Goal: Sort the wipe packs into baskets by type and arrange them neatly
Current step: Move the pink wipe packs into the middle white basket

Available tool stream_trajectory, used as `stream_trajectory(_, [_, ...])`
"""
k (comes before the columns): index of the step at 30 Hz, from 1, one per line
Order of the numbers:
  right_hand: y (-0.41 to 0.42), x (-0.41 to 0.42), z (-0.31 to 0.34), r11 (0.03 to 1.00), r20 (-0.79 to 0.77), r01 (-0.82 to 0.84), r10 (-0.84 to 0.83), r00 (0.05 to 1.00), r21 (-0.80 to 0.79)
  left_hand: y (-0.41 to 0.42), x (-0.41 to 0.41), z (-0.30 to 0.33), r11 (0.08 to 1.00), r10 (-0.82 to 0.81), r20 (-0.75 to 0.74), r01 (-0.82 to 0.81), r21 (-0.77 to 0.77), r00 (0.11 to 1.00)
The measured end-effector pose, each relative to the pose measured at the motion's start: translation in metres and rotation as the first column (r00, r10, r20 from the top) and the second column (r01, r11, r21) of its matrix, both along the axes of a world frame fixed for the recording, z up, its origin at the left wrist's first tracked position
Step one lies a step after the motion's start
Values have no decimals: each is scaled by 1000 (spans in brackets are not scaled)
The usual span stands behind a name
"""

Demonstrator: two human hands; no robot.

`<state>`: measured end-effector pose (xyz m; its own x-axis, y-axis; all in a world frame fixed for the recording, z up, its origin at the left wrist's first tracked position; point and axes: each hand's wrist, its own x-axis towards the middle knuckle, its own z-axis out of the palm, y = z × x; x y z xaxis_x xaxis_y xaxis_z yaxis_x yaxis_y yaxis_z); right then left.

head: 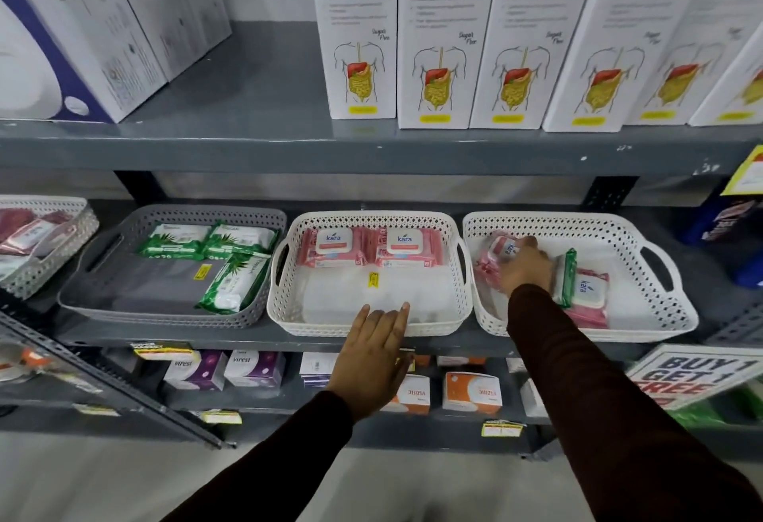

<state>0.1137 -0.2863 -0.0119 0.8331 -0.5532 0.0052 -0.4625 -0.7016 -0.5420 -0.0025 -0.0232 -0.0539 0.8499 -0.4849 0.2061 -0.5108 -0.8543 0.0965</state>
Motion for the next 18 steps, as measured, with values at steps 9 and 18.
stream_trajectory(9, [9, 24, 0, 998, -223, 24, -38, 974, -66, -4, -6, 8, 990, 125, -43, -122, 69, 991])
stream_trajectory(18, [4, 4, 21, 989, 205, 119, -134, 970, 84, -6, -5, 5, 979, 173, -108, -159, 130, 979])
